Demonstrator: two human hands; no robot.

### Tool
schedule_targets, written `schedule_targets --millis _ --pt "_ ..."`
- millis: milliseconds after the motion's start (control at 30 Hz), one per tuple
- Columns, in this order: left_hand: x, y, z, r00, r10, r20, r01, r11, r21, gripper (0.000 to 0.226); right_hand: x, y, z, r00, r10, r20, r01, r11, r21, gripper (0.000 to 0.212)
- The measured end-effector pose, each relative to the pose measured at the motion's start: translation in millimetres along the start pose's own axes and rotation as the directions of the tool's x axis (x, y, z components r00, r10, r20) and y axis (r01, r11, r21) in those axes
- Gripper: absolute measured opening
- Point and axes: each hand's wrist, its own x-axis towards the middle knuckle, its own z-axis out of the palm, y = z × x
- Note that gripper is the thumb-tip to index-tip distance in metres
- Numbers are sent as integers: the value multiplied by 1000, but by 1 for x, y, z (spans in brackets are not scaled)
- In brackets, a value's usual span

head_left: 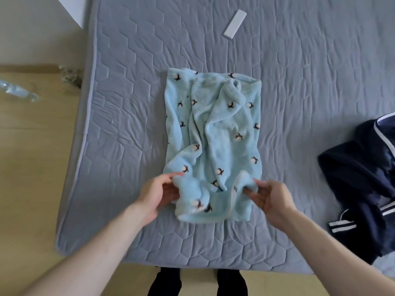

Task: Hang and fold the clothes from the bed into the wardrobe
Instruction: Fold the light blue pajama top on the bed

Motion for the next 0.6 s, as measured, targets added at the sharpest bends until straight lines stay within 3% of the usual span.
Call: schedule_targets --millis 67,133,200,300,367,467,533,600 --pt "19 22 6 1000 21 14 -21 1000 -4 41 14 -29 11 998 -26 64 26 1000 6 41" --pt "37 35 12 998 67 10 -68 991 119 28 27 -47 23 988 -113 102 132 971 -201 40" --pt "56 40 18 994 91 -57 -77 975 209 13 42 -52 36 972 -196 127 233 860 -453 24" --pt "83 44 23 963 164 -212 -70 918 389 22 65 -50 48 947 -314 71 270 653 -708 17" --pt "99 47 24 935 236 -266 -94 886 455 28 81 -47 51 899 -438 -14 288 613 -736 29" --pt "120 53 23 896 315 -313 -165 891 423 30 100 -49 53 785 -608 -119 351 594 -724 31" --pt "132 57 22 891 347 -294 -162 847 506 27 110 -52 55 765 -634 -116 372 581 -724 29" --pt "144 58 23 910 329 -254 -75 730 679 29 121 -56 57 788 -607 -101 334 559 -759 27"
